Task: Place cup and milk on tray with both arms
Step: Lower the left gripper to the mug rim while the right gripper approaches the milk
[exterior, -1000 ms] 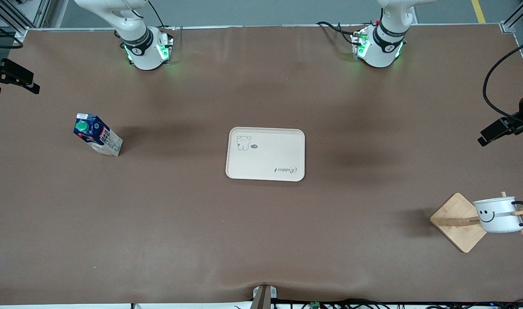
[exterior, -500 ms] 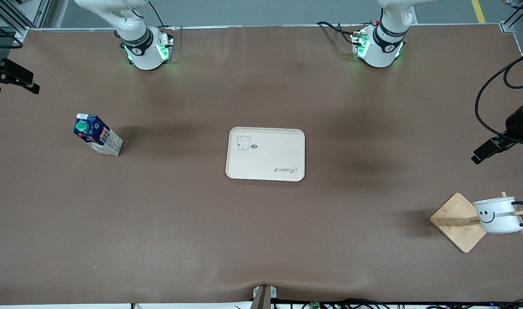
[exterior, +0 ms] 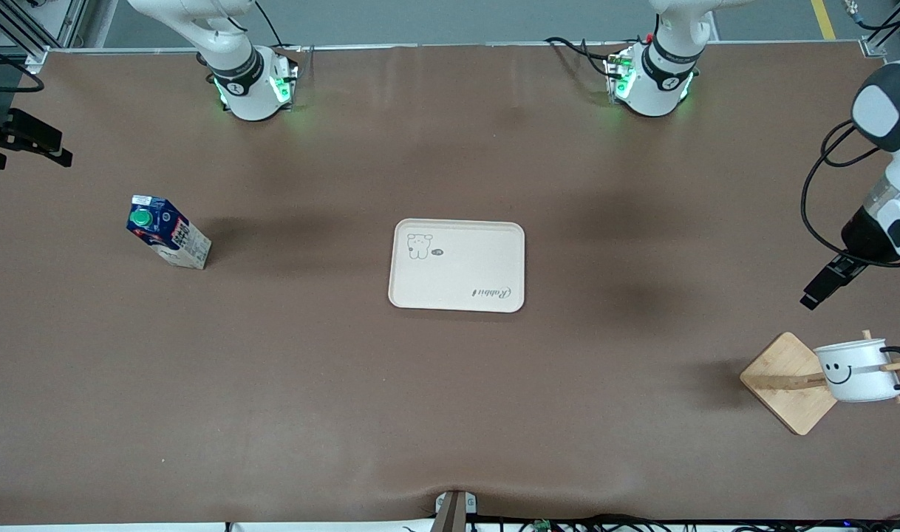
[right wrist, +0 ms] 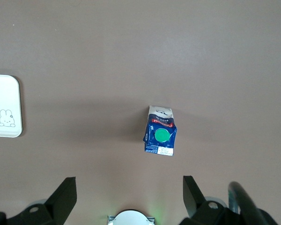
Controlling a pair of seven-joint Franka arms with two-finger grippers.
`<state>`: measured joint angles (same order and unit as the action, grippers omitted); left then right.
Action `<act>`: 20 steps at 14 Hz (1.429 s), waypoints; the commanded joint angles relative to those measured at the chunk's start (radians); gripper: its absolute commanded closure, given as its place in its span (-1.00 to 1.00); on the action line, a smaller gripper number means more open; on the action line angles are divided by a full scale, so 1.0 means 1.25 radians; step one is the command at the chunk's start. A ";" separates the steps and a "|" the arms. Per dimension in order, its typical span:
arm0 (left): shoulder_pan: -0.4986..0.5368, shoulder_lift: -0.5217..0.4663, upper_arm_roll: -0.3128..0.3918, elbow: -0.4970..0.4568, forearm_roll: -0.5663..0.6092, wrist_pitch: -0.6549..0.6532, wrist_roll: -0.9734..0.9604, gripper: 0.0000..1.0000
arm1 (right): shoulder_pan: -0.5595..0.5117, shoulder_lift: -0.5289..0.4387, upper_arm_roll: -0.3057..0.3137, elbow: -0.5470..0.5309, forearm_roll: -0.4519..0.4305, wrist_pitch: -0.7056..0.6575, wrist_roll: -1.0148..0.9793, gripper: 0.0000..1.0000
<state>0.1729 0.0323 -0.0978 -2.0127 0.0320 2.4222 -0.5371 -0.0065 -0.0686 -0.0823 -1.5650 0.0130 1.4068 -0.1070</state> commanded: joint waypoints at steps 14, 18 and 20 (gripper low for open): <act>0.036 0.136 -0.005 -0.009 0.327 0.296 -0.190 -1.00 | -0.008 0.041 0.004 0.019 -0.023 -0.010 -0.003 -1.00; 0.036 0.162 -0.005 0.022 0.330 0.313 -0.189 -1.00 | -0.018 0.050 0.006 0.019 -0.023 -0.010 -0.003 -1.00; 0.036 0.175 -0.004 0.034 0.330 0.313 -0.188 -0.96 | -0.019 0.051 0.004 0.017 -0.023 -0.010 -0.004 -1.00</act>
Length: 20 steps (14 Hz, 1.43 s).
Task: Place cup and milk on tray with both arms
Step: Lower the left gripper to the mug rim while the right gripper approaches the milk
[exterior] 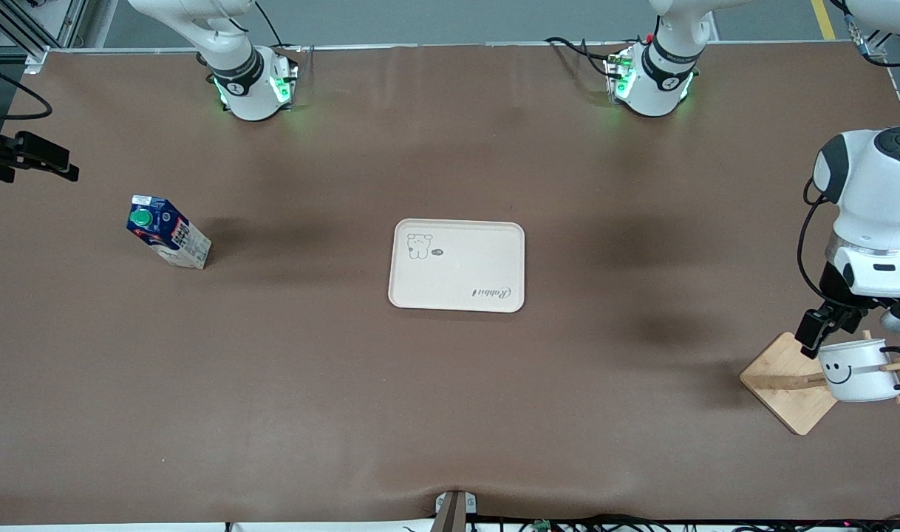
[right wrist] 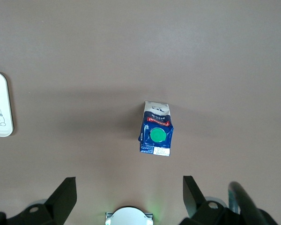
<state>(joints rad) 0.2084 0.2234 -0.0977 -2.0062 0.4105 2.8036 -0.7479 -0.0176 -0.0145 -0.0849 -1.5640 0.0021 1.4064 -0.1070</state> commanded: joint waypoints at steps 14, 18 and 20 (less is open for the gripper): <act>0.016 0.089 -0.002 0.080 0.090 0.020 -0.023 -0.66 | -0.019 0.041 0.007 0.017 -0.013 -0.010 -0.004 -1.00; 0.017 0.102 -0.002 0.097 0.093 0.019 -0.020 -0.36 | -0.020 0.081 0.007 0.013 -0.015 -0.017 -0.005 -1.00; 0.017 0.110 -0.002 0.104 0.094 0.019 -0.019 -0.22 | -0.031 0.091 0.007 0.014 -0.010 -0.035 -0.008 -1.00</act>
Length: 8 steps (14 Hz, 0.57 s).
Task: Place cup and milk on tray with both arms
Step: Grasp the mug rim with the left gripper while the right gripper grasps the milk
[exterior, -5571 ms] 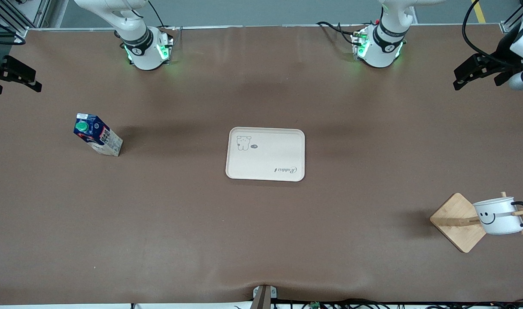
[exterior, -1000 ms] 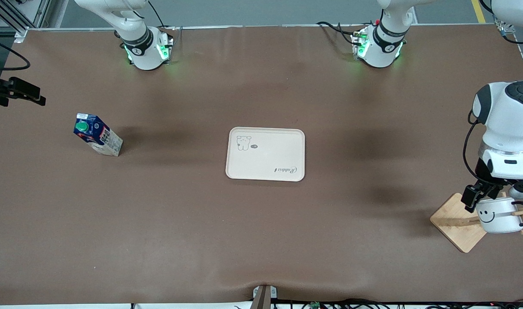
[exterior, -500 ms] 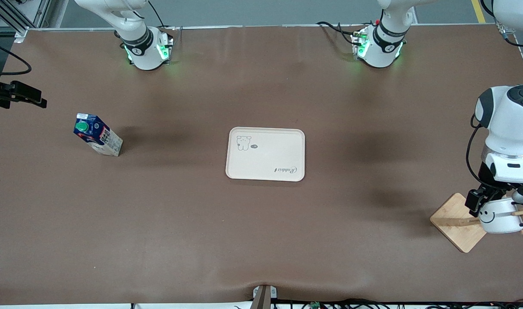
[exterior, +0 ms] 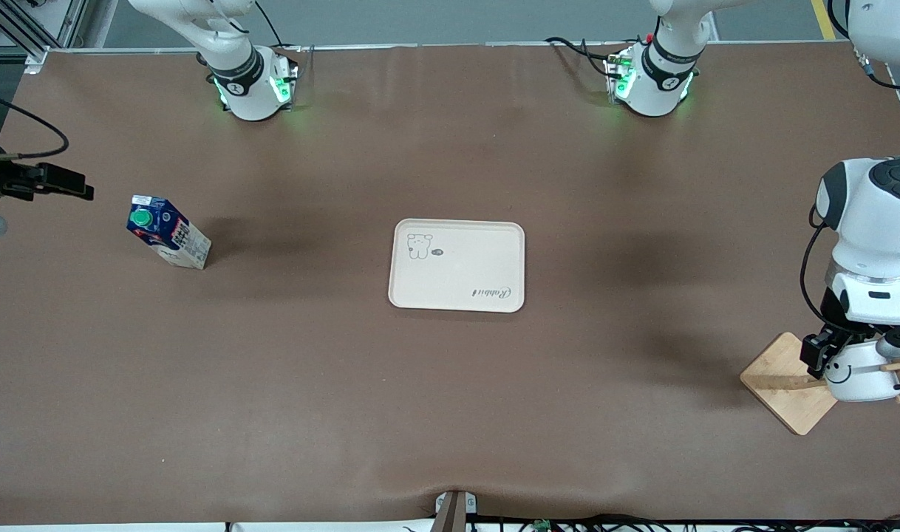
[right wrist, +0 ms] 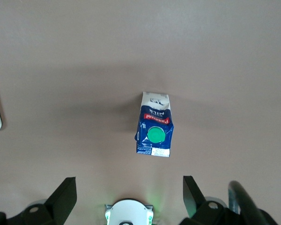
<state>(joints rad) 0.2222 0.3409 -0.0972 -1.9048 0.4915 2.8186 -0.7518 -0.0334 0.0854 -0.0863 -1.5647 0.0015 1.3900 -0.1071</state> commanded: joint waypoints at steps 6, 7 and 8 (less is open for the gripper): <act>-0.001 0.021 -0.003 0.025 0.034 0.007 -0.015 0.76 | -0.064 0.060 0.009 0.016 0.006 -0.012 -0.004 -1.00; -0.005 0.021 -0.004 0.025 0.034 0.007 -0.013 0.87 | -0.056 0.067 0.009 0.012 0.011 -0.012 -0.004 -1.00; -0.007 0.021 -0.006 0.025 0.034 0.007 -0.013 0.97 | -0.048 0.070 0.010 0.005 0.012 -0.015 0.006 -1.00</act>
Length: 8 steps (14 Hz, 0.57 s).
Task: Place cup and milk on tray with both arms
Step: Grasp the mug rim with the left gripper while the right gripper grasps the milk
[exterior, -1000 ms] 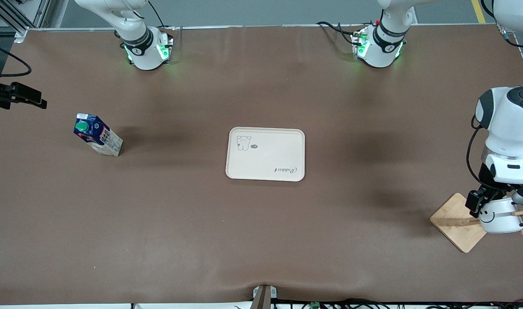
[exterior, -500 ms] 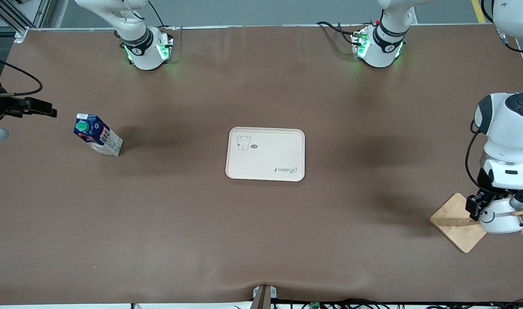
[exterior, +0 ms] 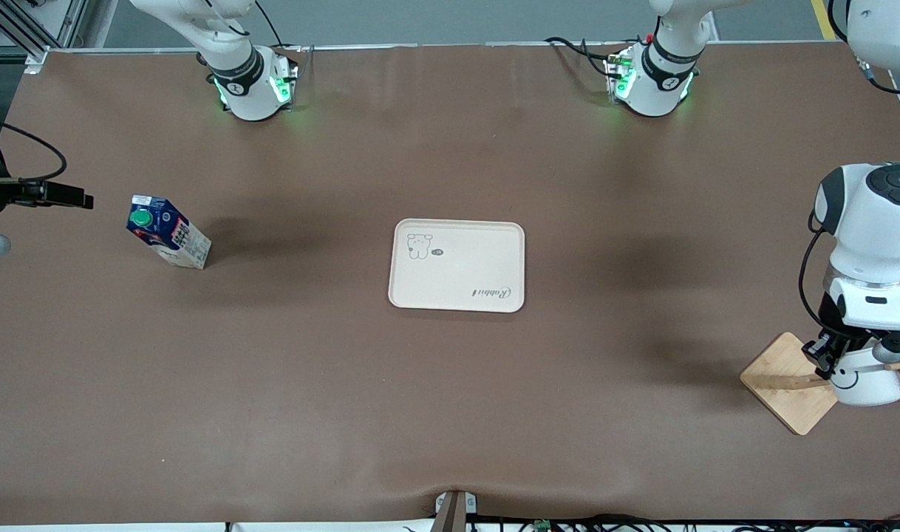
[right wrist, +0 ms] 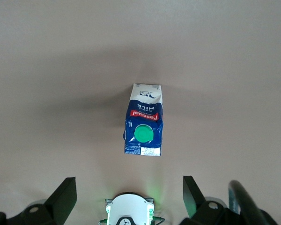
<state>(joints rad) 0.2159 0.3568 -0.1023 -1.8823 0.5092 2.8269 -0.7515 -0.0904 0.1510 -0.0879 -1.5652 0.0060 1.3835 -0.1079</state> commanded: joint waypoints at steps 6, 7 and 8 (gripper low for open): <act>-0.034 -0.001 -0.009 0.005 0.021 -0.003 -0.014 1.00 | -0.004 -0.011 0.010 -0.160 -0.002 0.152 0.007 -1.00; -0.044 -0.007 -0.009 0.000 0.020 -0.008 -0.014 1.00 | -0.004 -0.016 0.010 -0.181 -0.002 0.160 0.007 -1.00; -0.050 -0.013 -0.009 -0.002 0.020 -0.013 -0.014 1.00 | -0.004 -0.020 0.010 -0.197 -0.004 0.165 0.005 -1.00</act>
<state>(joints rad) 0.1764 0.3522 -0.1069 -1.8713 0.5158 2.8258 -0.7510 -0.0875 0.1838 -0.0809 -1.7331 0.0063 1.5616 -0.1060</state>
